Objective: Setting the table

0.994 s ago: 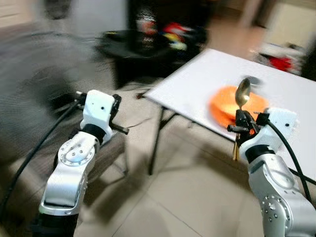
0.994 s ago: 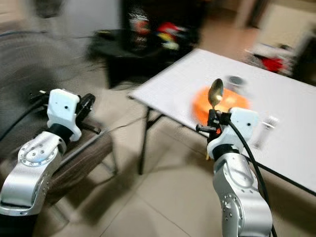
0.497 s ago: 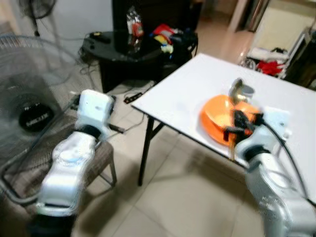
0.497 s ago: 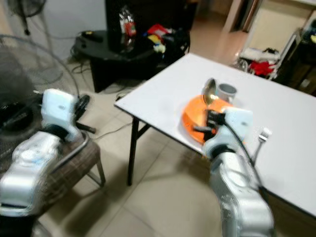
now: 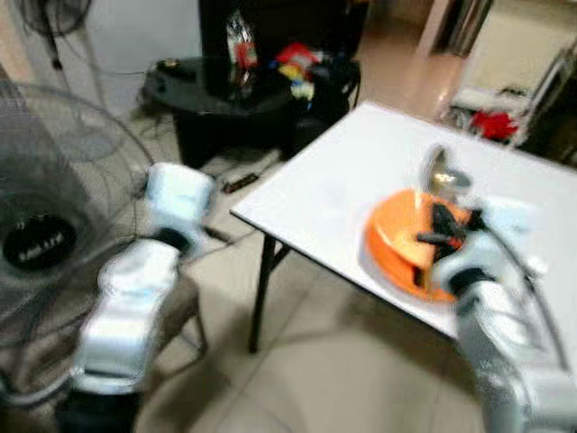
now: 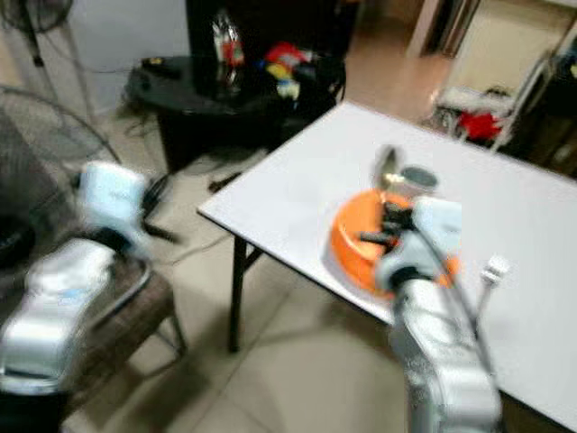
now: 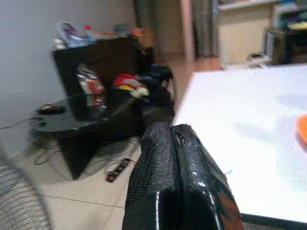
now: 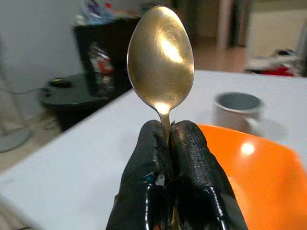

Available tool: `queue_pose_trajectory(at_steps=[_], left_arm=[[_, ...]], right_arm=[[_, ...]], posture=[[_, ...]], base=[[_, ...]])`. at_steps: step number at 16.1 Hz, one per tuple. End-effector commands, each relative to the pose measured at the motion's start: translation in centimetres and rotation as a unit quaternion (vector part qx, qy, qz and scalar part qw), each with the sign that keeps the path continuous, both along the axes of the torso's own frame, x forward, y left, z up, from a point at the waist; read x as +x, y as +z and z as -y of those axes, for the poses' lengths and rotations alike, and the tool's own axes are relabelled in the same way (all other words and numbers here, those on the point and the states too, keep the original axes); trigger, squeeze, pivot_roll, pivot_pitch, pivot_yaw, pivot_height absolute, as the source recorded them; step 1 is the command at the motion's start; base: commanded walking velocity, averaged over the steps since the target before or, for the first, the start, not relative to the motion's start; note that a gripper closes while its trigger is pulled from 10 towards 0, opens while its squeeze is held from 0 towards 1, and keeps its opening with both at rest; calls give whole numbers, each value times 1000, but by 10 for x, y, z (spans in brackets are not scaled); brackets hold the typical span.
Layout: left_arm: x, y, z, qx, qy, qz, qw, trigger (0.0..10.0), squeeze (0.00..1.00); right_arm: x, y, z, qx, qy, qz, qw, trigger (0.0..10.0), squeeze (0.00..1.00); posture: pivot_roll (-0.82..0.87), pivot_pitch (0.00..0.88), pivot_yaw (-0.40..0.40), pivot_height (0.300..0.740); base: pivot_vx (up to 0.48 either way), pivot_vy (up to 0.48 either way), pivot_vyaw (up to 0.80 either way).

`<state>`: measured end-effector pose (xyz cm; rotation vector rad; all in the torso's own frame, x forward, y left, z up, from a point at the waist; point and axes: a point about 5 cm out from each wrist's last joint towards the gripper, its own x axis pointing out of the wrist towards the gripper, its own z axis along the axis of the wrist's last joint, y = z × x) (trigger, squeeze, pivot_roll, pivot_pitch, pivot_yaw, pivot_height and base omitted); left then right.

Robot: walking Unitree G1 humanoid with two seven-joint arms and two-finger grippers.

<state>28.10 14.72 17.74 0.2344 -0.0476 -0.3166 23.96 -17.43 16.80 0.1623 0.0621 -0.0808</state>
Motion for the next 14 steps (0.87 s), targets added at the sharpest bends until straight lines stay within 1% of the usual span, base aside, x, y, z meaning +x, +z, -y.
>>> queue_pose_trajectory(at_steps=[1,14], left_arm=[[1,5,-9,6,14,9,1000,10000,0],[3,4,-6,7,6,6,1000,10000,0]], right_arm=[[1,5,-5,4,11,13,1000,10000,0],[0,5,-5,6,5,8,1000,10000,0]], posture=[[61,0,-61,740],[50,0,-46,740]], base=[[360,0,0],[340,0,0]])
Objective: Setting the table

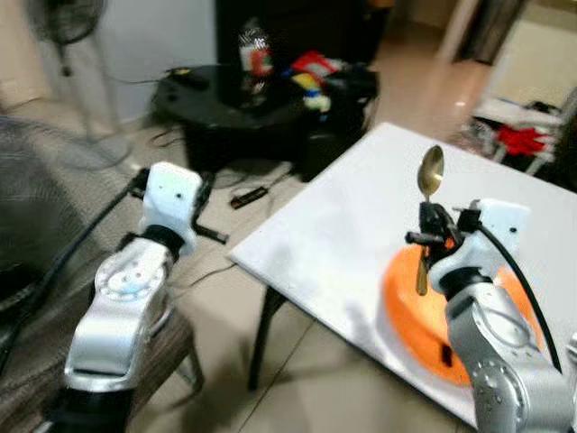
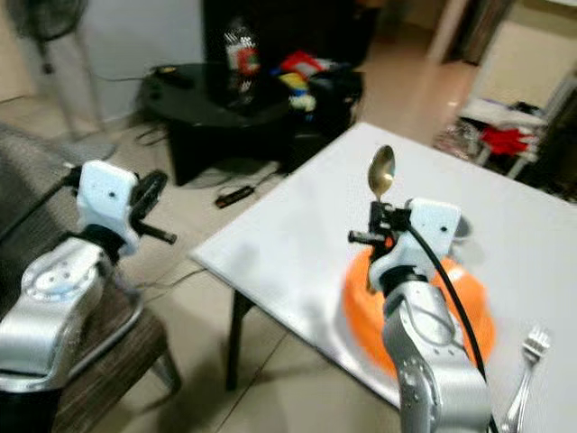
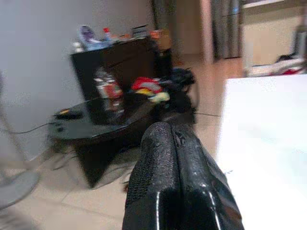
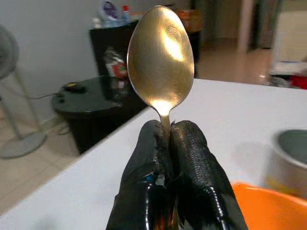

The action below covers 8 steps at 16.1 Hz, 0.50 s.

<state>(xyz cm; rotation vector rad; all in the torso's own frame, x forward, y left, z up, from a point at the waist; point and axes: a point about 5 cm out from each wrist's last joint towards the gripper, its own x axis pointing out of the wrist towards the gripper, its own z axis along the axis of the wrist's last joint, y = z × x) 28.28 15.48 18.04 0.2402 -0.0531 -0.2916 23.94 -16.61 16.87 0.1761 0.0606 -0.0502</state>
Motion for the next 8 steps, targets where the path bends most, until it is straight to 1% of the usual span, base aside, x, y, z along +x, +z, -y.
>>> queue_pose_trajectory(at_steps=[1,4,5,8], left_arm=[[1,1,2,6,-6,2,1000,10000,0],[3,2,3,11,-6,4,1000,10000,0],[3,2,3,8,-11,4,1000,10000,0],[5,2,2,8,-12,1,1000,10000,0]], right_arm=[[0,4,3,-1,-11,6,1000,10000,0],[-1,3,4,3,-15,3,1000,10000,0],[-1,2,3,3,-16,2,1000,10000,0],[-2,2,3,5,-18,1,1000,10000,0]], posture=[[50,0,-46,740],[50,0,-40,740],[47,0,-33,740],[42,0,-26,740]], base=[[251,0,0],[0,0,0],[0,371,-694],[0,480,-800]])
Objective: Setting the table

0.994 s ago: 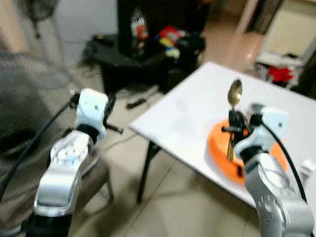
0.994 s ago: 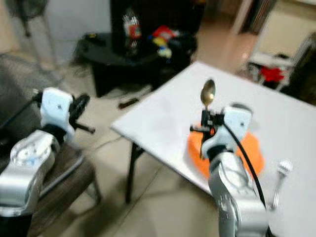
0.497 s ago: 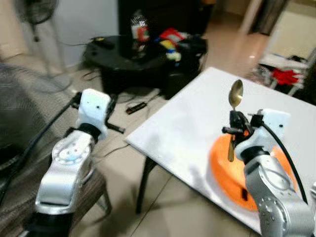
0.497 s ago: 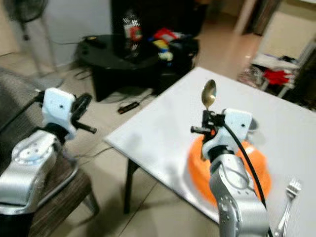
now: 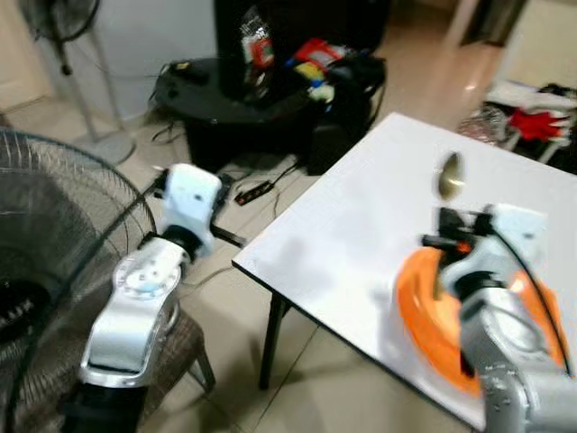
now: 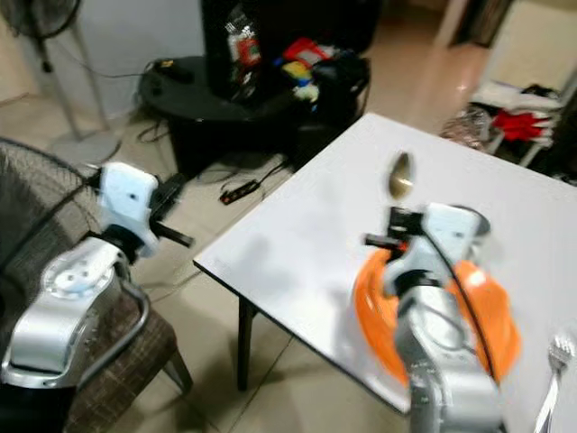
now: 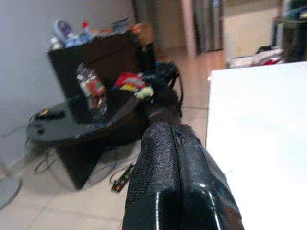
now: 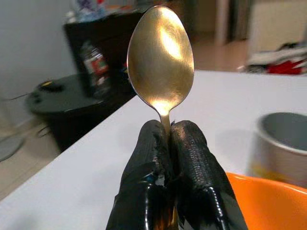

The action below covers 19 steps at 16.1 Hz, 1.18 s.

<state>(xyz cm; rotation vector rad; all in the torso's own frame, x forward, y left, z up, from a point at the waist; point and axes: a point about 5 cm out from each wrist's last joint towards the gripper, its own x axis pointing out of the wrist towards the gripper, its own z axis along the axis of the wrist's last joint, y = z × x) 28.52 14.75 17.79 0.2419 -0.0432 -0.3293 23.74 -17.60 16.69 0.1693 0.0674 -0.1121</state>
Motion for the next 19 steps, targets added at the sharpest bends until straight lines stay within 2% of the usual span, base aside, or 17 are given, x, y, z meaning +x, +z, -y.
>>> queue_pose_trajectory(at_steps=[1,5,7,10,13,19], left_arm=[[2,4,-5,6,6,8,1000,10000,0],[4,5,-6,16,6,11,1000,10000,0],[5,6,-6,39,7,19,999,10000,0],[5,6,-6,36,9,19,999,10000,0],[5,7,-7,36,8,17,999,10000,0],[2,6,-11,50,-15,12,999,10000,0]], right_arm=[[0,4,-6,9,12,7,1000,10000,0],[-1,4,-6,11,9,6,1000,10000,0],[-1,4,-6,12,10,8,1000,10000,0],[0,4,-7,12,14,8,1000,10000,0],[2,4,-10,12,29,4,1000,10000,0],[27,1,-26,18,84,-21,996,10000,0]], posture=[[42,0,-26,740],[42,0,-23,740],[42,0,-22,740],[43,0,-23,740],[51,0,-30,740],[64,0,-41,740]], base=[[0,480,-800],[0,472,-800],[0,-480,-381],[0,-480,0],[0,0,0],[0,0,0]])
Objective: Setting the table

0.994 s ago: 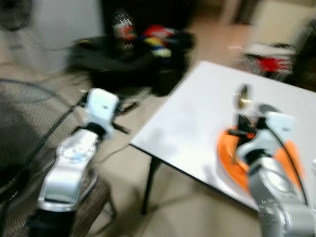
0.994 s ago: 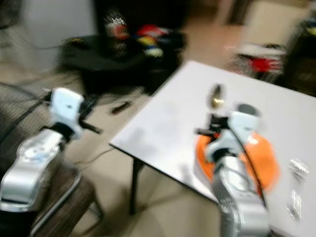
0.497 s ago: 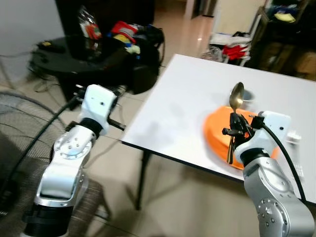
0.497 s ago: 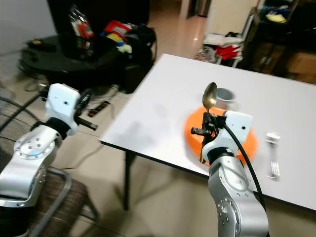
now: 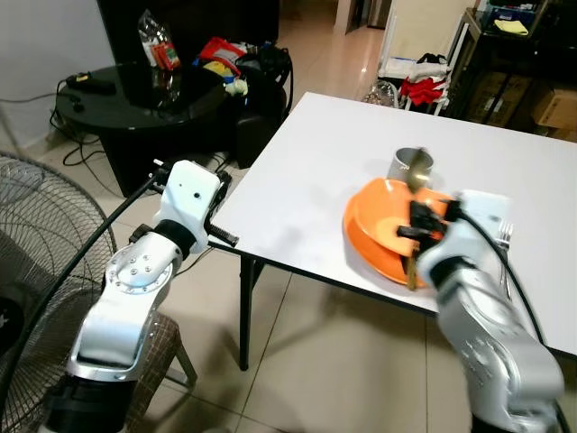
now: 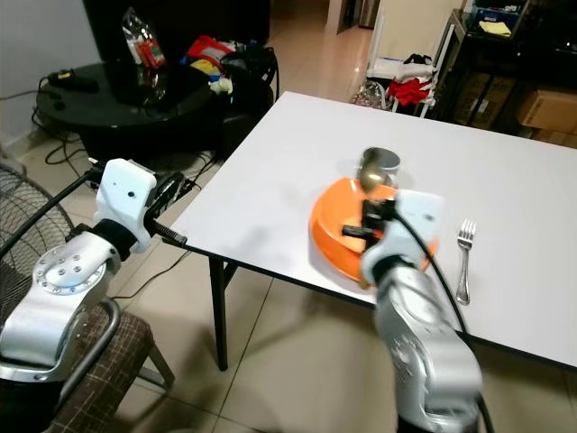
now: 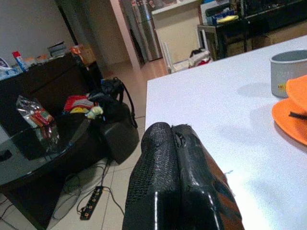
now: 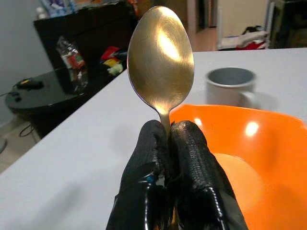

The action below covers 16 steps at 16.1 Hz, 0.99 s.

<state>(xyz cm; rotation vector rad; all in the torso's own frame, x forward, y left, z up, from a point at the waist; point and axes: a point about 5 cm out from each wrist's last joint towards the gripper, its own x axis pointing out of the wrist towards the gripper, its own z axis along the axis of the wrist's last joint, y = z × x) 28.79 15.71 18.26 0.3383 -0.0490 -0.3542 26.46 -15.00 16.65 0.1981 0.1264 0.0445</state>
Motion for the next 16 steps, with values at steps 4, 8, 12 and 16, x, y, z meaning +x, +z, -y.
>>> queue_pose_trajectory(at_steps=[4,8,12,16], left_arm=[[-2,1,-3,11,-12,0,1000,10000,0],[-5,4,-11,21,-14,-3,1000,10000,0],[-13,3,-13,27,-40,-19,999,10000,0],[-17,4,-11,26,-50,-26,998,10000,0]], right_arm=[[45,-3,-25,25,64,-32,997,10000,0],[88,3,-44,22,107,-39,993,10000,0],[111,-17,-67,23,142,-103,984,10000,0],[113,-42,-71,8,138,-158,978,10000,0]], posture=[[75,0,-40,740],[100,0,-50,740],[113,0,-51,740],[118,0,-57,740]], base=[[0,0,0],[0,0,0],[0,0,0],[0,0,0]])
